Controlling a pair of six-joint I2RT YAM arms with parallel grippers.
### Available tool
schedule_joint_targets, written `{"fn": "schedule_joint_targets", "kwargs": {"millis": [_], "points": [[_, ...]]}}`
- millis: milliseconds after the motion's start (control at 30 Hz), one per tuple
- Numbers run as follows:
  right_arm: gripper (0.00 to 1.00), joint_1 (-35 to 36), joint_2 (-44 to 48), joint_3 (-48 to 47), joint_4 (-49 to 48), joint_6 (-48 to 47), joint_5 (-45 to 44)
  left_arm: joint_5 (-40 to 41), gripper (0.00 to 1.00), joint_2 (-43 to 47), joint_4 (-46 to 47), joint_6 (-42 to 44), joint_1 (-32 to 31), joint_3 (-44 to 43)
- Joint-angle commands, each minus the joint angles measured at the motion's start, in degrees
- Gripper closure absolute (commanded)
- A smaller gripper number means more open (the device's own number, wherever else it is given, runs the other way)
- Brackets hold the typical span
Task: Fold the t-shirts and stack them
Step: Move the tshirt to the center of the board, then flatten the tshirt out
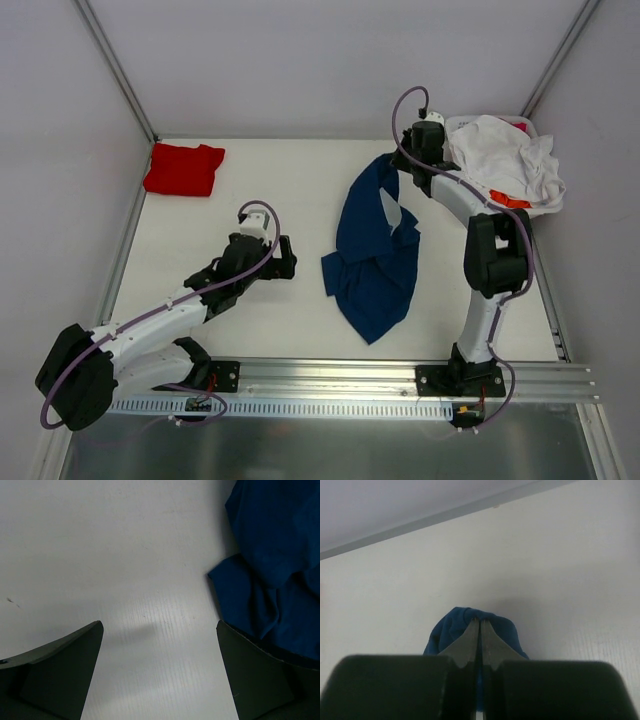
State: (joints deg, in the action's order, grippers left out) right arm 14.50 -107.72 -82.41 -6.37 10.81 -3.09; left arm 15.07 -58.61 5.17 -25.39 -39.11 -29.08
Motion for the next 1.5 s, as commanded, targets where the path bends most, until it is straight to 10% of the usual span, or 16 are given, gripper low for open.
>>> {"fn": "schedule_joint_targets", "kwargs": {"millis": [0,267,467,733,1467], "points": [[1.0,-1.9,-6.4,-10.1,4.8,-0.4,-5.3,1.0,0.02,0.0,-0.2,-1.3,-1.3,0.1],[0.99,-5.1,-23.9,-30.7,18.2,0.5,-4.6,2.6,0.02,-2.6,-0.6,-3.8,-3.8,-0.3],[0.59,-6.7,-22.9,-28.0,17.3,0.2,-3.5,6.2,0.03,-12.6,0.3,-7.8,-9.3,-3.3],[0.59,-7.9,-19.2,-22.2,16.0,-0.2,-0.9,12.5,0.04,-24.3,2.2,-11.1,-20.8,-10.9],[0.63,-9.3,-14.9,-17.8,14.1,0.5,1.1,11.6,0.33,-27.1,3.5,-17.9,-22.5,-10.6]]}}
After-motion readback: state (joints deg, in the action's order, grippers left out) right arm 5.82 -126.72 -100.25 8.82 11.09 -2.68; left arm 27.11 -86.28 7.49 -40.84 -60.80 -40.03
